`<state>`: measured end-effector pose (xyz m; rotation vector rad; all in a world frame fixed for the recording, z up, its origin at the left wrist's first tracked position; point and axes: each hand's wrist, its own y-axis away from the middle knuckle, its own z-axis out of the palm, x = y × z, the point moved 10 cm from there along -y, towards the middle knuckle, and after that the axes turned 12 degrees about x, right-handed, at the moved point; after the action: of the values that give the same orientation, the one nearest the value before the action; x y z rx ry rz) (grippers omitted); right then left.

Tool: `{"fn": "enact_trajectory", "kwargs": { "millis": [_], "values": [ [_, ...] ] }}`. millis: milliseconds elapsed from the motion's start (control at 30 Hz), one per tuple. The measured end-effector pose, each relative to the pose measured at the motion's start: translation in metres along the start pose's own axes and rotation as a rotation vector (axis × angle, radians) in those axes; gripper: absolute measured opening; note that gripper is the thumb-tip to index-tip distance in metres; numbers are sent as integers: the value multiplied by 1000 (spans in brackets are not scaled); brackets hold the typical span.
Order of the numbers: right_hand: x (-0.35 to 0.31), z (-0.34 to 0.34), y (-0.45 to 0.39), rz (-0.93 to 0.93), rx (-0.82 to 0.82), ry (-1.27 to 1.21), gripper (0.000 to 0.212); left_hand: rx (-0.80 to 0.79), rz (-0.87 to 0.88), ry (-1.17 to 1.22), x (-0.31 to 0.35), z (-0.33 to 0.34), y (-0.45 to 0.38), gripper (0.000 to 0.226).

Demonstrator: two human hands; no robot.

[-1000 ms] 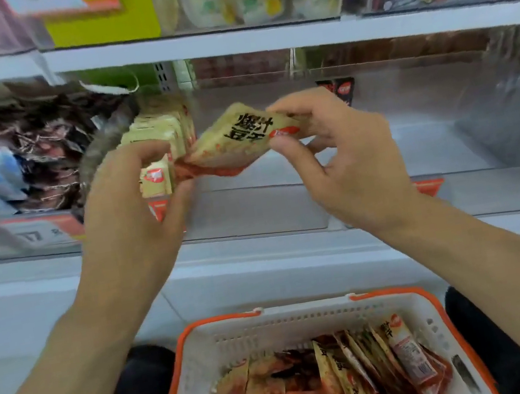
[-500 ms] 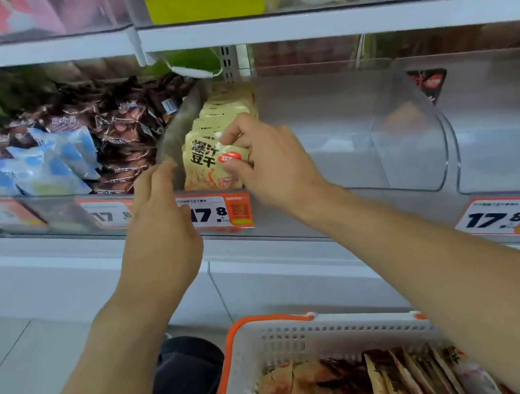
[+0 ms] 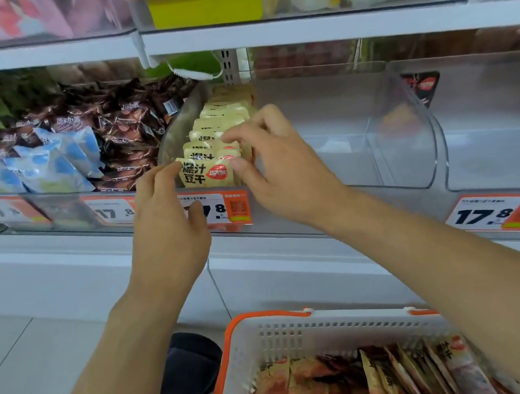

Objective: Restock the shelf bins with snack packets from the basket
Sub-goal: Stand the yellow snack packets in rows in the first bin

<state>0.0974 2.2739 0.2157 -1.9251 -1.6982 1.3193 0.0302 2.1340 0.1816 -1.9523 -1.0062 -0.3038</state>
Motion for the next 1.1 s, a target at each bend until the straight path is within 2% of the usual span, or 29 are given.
{"fn": "enact_trajectory", "kwargs": {
  "millis": [67,100,200,267,400,533,633,733,867,900,1000,1033,1100],
  "values": [
    [-3,-30,23,-34,116,-47,19,117,-22,34,9,-12,5,39],
    [-1,-38,37,-41,125,-59,18,174,-46,79,15,-17,10,31],
    [15,-44,85,-46,-15,-40,24,189,-174,253,30,0,36,15],
    [30,-44,119,-37,-127,-5,27,45,-205,278,43,36,58,13],
    [69,-51,189,46,-304,65,29,-362,-107,119,63,118,117,16],
    [119,-56,264,214,-522,176,30,-737,-61,-17,66,178,201,20],
    [145,-67,315,353,-565,183,21,-926,-98,5,69,203,269,17],
    [172,-80,365,510,-598,227,22,-1040,-197,49,69,218,321,27],
    [199,-94,417,733,-651,321,38,-1054,-291,80,72,232,355,25],
    [200,-94,424,768,-653,300,40,-1028,-292,86,74,234,356,25],
    [190,-85,437,828,-663,187,64,-951,-322,93,77,240,354,20],
    [187,-83,438,840,-643,168,66,-938,-338,90,78,242,354,18],
    [184,-77,438,866,-561,93,53,-931,-356,83,79,248,354,19]
  ]
}}
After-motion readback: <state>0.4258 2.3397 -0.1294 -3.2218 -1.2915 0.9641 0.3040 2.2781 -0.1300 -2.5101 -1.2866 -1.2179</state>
